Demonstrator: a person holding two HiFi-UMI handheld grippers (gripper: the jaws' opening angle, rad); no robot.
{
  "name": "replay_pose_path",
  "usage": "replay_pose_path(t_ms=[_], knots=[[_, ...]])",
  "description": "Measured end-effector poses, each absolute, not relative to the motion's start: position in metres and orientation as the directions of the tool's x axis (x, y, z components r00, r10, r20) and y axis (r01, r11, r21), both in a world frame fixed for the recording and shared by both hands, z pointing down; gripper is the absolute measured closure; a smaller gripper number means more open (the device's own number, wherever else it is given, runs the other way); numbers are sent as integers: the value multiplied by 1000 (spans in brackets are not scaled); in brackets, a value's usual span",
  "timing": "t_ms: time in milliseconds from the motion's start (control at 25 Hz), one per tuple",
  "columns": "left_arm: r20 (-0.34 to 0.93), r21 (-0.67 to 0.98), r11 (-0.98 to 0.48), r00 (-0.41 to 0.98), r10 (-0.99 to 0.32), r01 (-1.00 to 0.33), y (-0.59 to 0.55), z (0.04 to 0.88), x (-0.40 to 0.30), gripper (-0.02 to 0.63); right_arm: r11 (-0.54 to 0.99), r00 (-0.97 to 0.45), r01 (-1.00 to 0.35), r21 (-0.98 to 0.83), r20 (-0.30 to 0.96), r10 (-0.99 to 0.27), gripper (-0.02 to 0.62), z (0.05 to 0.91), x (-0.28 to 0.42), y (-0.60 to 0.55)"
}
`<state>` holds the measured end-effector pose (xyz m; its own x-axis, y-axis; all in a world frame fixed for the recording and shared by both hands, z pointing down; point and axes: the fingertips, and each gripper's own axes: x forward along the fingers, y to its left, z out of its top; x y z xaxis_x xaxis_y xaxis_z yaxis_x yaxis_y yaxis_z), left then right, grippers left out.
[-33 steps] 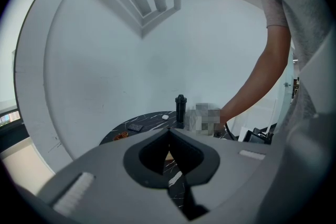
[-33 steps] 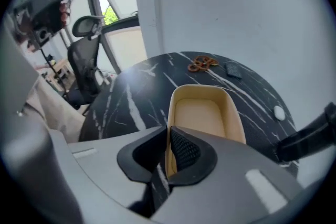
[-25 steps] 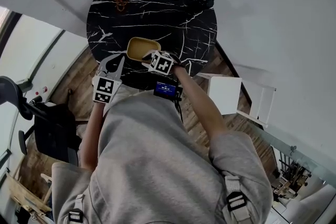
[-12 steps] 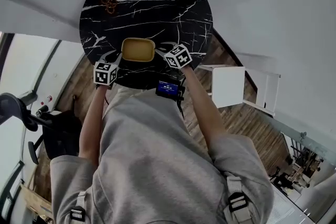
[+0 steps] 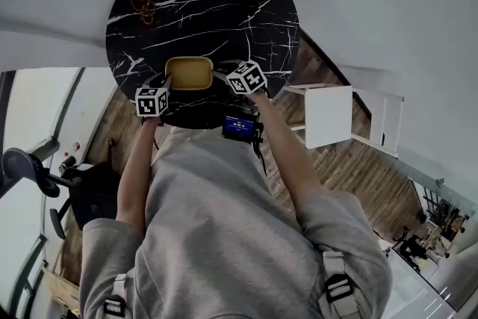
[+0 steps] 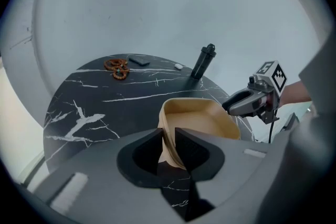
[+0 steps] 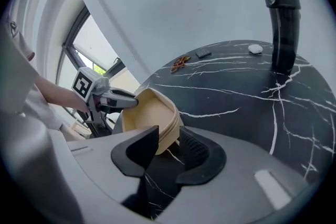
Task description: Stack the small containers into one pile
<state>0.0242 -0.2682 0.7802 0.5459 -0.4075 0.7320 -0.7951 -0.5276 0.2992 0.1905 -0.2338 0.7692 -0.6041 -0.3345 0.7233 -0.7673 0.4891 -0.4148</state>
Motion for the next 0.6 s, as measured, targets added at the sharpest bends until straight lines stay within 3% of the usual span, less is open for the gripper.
replay_pose_path(t_ms=[120, 280, 600], knots=[[704, 270, -552, 553, -447, -789, -269, 767, 23, 531, 540, -594, -761, -360, 720, -358, 499, 760, 186, -236], [693, 262, -529, 539, -479, -807, -270, 767, 15, 572, 557, -598, -750, -355, 724, -344, 495, 762, 178, -237], [657, 252, -556, 562, -503, -792, -275, 750, 18, 563, 641, -572, -721, -262, 748, -338, 492, 751, 166, -240]])
